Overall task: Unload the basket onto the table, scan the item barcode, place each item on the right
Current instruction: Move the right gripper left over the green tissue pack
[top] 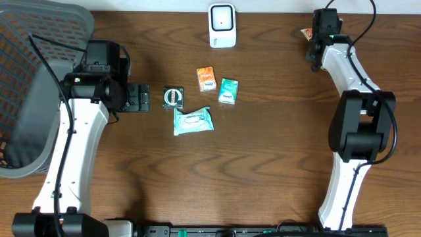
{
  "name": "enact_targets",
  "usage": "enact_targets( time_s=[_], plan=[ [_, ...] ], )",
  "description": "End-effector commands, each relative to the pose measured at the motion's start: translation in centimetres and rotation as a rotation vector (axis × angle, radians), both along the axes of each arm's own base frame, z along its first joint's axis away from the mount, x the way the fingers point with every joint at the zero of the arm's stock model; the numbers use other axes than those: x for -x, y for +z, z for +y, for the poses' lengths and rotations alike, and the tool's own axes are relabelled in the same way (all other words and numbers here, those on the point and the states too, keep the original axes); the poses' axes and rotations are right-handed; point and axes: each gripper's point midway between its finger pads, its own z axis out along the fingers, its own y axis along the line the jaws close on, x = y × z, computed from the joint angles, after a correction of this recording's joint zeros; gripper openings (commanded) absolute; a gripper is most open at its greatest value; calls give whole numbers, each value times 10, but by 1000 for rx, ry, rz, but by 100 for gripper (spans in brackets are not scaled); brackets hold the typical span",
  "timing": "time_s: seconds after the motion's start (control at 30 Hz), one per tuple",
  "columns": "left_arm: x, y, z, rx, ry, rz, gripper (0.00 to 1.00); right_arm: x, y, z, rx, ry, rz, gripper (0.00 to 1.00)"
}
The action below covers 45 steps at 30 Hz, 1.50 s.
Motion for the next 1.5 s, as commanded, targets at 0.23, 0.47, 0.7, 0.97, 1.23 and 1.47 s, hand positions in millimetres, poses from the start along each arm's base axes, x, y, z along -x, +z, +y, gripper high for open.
enact_targets(
  time_s=[0.23,0.47,0.7,0.97,1.23,1.47],
  plan=[
    [1,-4,1,-11,-2,13,98,-2,100,92,-145,221,-178,63],
    [1,-4,1,-11,-3,13,98,23,131,174,-345,449,-172,78],
    [1,-4,1,-11,-3,13,98,56,115,215,-430,540,-36,99],
    [1,-4,1,-11,-2,13,98,77,104,234,-430,569,48,99],
    [1,-4,1,-11,-3,13,98,96,95,239,-460,568,127,88],
    [1,-4,1,-11,-3,13,98,104,92,246,-464,574,158,74]
  ],
)
